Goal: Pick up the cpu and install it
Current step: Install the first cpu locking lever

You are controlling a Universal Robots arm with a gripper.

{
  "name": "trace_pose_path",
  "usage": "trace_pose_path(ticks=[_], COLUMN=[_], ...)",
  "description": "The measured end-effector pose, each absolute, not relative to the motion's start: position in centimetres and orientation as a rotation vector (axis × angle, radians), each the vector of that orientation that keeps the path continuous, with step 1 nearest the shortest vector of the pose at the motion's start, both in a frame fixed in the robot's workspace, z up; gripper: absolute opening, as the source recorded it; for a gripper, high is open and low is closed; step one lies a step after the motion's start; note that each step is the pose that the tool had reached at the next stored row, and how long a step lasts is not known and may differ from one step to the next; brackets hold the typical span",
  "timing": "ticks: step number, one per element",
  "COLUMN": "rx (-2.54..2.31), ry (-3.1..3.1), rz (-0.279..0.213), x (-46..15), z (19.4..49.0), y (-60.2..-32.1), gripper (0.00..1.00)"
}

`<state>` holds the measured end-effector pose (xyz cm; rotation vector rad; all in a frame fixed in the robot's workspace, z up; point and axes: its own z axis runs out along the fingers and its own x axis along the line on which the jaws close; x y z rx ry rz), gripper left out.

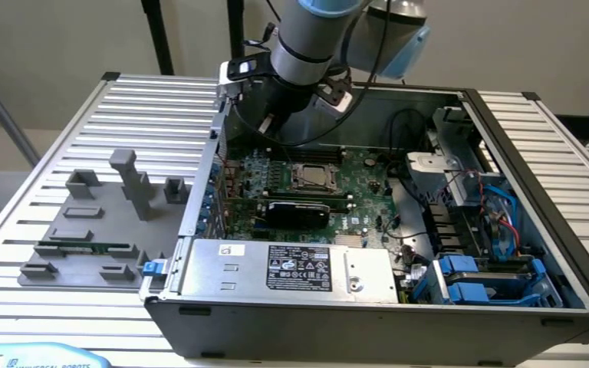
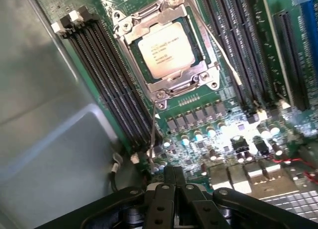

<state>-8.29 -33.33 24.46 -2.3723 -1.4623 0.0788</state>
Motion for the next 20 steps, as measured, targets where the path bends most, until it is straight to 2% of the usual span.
trace_pose_path(ticks=[6,20], rx=[-2.358,-2.354], ry=[-1.423,-1.412], rz=[0.042,0.033], x=[-7.9,-3.9], z=[24.4,24.3], y=[-33.3,-33.4], gripper=[0.11,0.11])
